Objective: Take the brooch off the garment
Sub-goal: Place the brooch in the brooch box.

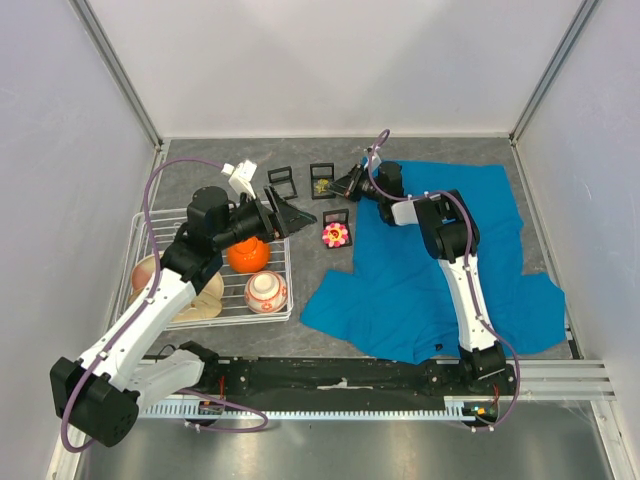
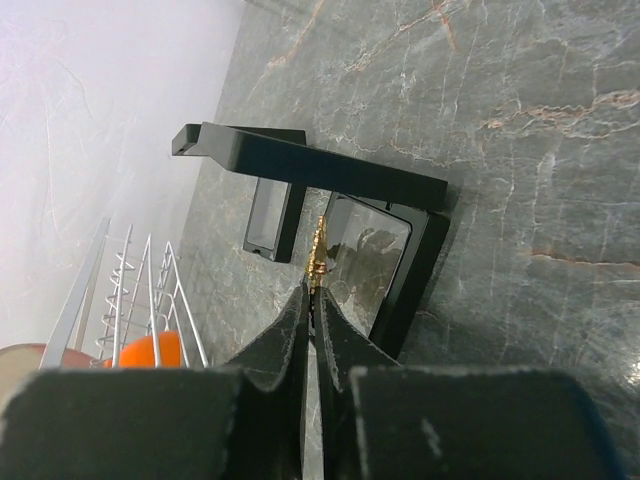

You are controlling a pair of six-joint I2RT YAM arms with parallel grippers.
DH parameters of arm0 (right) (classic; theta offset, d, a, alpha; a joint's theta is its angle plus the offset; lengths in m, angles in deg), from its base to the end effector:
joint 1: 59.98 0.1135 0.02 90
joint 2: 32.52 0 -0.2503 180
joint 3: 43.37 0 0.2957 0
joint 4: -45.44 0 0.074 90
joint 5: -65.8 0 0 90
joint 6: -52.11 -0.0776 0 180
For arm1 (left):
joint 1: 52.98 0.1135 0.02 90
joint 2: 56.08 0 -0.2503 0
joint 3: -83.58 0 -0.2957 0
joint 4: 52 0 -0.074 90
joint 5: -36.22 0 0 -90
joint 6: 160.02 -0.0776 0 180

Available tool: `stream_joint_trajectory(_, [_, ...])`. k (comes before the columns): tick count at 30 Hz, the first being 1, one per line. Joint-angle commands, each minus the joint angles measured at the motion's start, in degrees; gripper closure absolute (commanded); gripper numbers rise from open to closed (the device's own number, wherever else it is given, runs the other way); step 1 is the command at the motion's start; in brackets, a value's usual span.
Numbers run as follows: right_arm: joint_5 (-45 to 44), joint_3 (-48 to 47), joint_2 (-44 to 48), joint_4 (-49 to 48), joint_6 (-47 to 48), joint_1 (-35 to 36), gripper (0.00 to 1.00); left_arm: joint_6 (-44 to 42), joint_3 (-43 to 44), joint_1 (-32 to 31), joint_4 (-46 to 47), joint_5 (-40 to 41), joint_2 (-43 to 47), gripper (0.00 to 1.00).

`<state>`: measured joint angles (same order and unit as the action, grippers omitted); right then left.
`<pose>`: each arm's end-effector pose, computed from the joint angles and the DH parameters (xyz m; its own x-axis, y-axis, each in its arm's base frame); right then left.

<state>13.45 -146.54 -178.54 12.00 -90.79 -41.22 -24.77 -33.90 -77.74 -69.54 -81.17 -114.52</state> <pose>0.5320 0.2308 0.0301 -0.7516 0.4117 -0.5154 -0.3743 0.3773 0.8471 0.2783 -0.1677 0.3146 -0.7014 -0.3709 -0.6086 0.3977 0.5049 -0.7661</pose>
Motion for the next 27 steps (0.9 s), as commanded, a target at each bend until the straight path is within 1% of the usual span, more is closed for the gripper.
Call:
stream_joint_trajectory(1, [-1.00,-1.97,-0.24,0.05,1.66,0.13,0.88,-0.69,-0.18,0.14,2.22,-1.87,1.30,0.17])
stream_joint_trajectory(5, [-1.17,-2.23,0.03,1.20,2.28,0.22,0.84,-0.52,-0.36,0.14,2.22,-2.04,1.39,0.17])
stream_joint_trajectory(6, [-1.26,-2.32,0.46,1.72,2.54,0.22,0.80,-0.43,-0.36,0.14,2.22,-2.05,1.48,0.17])
stream_joint_trajectory(9, [-1.79,-2.41,1.60,3.83,4.12,0.22,0.74,-0.25,-0.45,0.14,2.22,-2.13,2.01,0.17])
stream_joint_trajectory(14, [-2.84,-3.02,3.89,9.45,7.63,0.22,0.61,0.01,-0.80,0.14,2.22,-2.31,2.80,0.17])
stream_joint_trajectory(17, [-3.54,-3.02,5.91,11.91,9.30,0.13,0.57,0.27,-0.97,0.14,2.31,-2.40,3.41,0.17])
stream_joint_trajectory(24, [-5.74,-3.28,9.78,19.90,14.48,0.31,0.54,0.18,-1.15,0.14,1.52,-2.31,5.00,0.17])
stream_joint_trajectory(27, [-6.09,-4.95,10.40,23.85,15.90,0.57,0.53,0.18,-1.32,0.14,1.17,-2.31,5.44,0.17])
